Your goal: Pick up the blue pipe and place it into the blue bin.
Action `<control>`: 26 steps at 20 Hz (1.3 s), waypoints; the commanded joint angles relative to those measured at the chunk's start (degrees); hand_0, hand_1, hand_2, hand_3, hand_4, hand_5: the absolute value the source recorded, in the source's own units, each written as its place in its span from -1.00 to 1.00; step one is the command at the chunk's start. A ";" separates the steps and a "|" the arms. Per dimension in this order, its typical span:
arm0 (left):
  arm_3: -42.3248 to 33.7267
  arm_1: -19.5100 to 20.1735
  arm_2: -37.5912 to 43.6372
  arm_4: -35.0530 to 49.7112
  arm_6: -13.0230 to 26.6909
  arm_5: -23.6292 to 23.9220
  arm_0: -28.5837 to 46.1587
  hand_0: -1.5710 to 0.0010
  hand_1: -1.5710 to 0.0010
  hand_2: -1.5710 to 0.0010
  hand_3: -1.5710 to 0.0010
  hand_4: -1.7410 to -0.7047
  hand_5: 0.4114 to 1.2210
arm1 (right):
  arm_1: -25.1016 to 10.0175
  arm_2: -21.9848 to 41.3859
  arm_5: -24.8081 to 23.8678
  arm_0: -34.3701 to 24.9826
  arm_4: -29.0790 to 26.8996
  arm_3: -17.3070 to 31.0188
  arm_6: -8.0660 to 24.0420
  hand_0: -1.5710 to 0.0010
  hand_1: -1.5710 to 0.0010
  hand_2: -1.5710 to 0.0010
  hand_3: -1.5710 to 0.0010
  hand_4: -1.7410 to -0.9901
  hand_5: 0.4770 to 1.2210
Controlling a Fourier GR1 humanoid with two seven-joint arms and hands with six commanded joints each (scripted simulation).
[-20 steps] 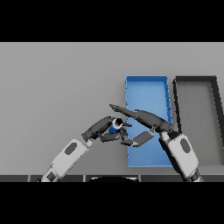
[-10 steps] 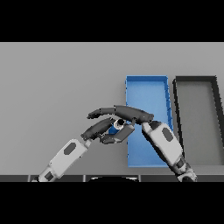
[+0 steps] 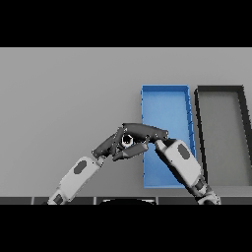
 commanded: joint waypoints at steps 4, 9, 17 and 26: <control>-0.95 1.08 -0.18 0.21 0.79 0.26 0.14 -0.91 -0.91 -0.78 -0.89 -0.97 1.00 | -0.19 0.37 0.39 0.08 2.21 -1.15 -0.44 -0.93 -0.92 -0.93 -0.90 -0.28 0.78; -1.41 4.67 -1.82 -4.52 -0.69 -2.19 -1.07 0.06 0.12 0.20 0.13 -0.16 1.00 | 0.90 -0.30 -0.31 1.03 -0.25 -1.73 1.18 -0.98 -0.98 -0.98 -0.97 -0.33 0.93; 0.42 5.78 -1.31 -9.17 2.16 -2.03 -2.02 0.84 0.85 0.87 0.85 0.60 -0.20 | 3.86 -3.12 2.91 1.25 2.27 -2.14 0.54 -1.00 -1.00 -1.00 -0.99 -0.35 0.99; 0.62 4.62 -1.09 -7.38 6.07 -1.67 -1.08 0.98 0.98 0.98 0.98 0.63 -0.63 | 6.52 -5.05 2.93 1.28 0.94 -2.17 3.45 -1.00 -1.00 -1.00 -1.00 -0.33 1.00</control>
